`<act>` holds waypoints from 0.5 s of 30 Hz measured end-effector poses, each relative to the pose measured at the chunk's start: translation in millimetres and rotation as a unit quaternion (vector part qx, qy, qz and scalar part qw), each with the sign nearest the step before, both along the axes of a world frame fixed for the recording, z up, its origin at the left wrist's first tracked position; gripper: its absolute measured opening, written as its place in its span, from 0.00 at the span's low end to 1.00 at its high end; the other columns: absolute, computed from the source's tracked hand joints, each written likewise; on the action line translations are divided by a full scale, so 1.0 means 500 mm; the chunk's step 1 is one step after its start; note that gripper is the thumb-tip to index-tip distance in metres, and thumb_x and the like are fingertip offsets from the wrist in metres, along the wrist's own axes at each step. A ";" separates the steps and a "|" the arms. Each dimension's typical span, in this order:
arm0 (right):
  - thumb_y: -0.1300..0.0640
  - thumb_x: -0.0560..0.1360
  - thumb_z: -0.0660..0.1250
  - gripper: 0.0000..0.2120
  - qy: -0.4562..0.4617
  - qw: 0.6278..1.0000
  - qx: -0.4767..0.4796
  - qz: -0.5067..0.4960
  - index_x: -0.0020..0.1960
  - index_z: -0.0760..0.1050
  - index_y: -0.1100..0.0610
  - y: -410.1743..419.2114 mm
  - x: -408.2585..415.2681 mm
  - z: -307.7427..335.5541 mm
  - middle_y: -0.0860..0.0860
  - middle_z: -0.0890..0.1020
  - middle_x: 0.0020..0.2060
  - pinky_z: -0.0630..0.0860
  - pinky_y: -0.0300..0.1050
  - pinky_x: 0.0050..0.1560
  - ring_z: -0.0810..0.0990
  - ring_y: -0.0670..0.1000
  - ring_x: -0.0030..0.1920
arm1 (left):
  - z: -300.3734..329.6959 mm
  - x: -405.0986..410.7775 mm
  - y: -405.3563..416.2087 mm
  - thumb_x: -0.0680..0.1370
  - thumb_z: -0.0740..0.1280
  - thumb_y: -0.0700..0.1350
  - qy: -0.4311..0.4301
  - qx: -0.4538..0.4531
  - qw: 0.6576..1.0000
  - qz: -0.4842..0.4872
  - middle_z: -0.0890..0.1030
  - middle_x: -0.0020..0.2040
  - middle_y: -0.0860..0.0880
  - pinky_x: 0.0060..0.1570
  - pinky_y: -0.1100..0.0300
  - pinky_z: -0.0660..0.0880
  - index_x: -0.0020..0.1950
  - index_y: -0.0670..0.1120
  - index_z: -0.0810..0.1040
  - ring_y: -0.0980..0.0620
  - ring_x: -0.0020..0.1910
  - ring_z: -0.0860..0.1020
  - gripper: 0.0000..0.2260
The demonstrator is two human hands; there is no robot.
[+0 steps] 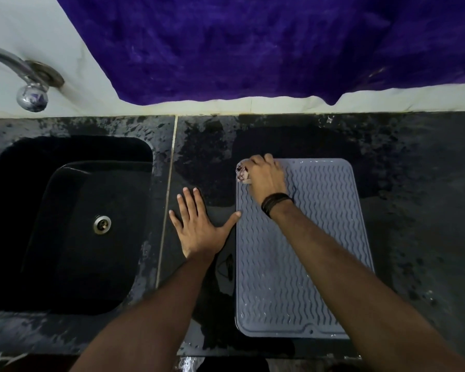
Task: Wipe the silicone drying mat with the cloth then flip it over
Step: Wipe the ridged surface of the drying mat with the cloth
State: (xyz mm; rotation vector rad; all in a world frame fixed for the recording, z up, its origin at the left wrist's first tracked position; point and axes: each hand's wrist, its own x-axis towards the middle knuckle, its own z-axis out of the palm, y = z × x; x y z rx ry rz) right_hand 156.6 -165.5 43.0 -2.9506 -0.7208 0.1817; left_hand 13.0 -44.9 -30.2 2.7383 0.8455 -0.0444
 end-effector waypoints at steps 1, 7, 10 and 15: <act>0.64 0.74 0.65 0.25 0.004 1.000 -0.005 0.006 0.69 0.69 0.53 0.003 -0.005 -0.005 0.52 0.74 0.65 0.68 0.52 0.62 0.68 0.57 0.65 | -0.002 0.000 0.001 0.68 0.47 0.85 0.003 0.000 1.000 0.001 0.44 0.85 0.46 0.79 0.38 0.41 0.85 0.46 0.45 0.47 0.83 0.40 0.58; 0.59 0.73 0.66 0.23 0.018 0.999 -0.038 0.028 0.68 0.70 0.53 -0.038 -0.086 -0.011 0.53 0.73 0.66 0.66 0.54 0.64 0.68 0.57 0.65 | -0.002 -0.002 0.001 0.68 0.48 0.85 -0.003 0.010 1.000 0.000 0.47 0.85 0.46 0.79 0.37 0.44 0.85 0.46 0.47 0.46 0.83 0.42 0.57; 0.58 0.72 0.67 0.22 0.019 0.998 -0.038 0.039 0.66 0.72 0.52 -0.049 -0.111 -0.008 0.51 0.75 0.64 0.65 0.53 0.62 0.68 0.56 0.65 | -0.004 -0.001 0.002 0.68 0.47 0.85 -0.006 0.011 1.000 -0.001 0.47 0.85 0.46 0.79 0.37 0.44 0.85 0.46 0.47 0.46 0.83 0.42 0.57; 0.61 0.70 0.68 0.23 -0.015 0.999 -0.029 -0.005 0.64 0.73 0.53 -0.013 -0.035 0.008 0.53 0.76 0.61 0.67 0.54 0.60 0.70 0.57 0.63 | -0.006 -0.001 0.003 0.68 0.47 0.85 0.002 0.004 1.000 0.001 0.45 0.85 0.47 0.80 0.38 0.41 0.85 0.46 0.46 0.47 0.83 0.40 0.58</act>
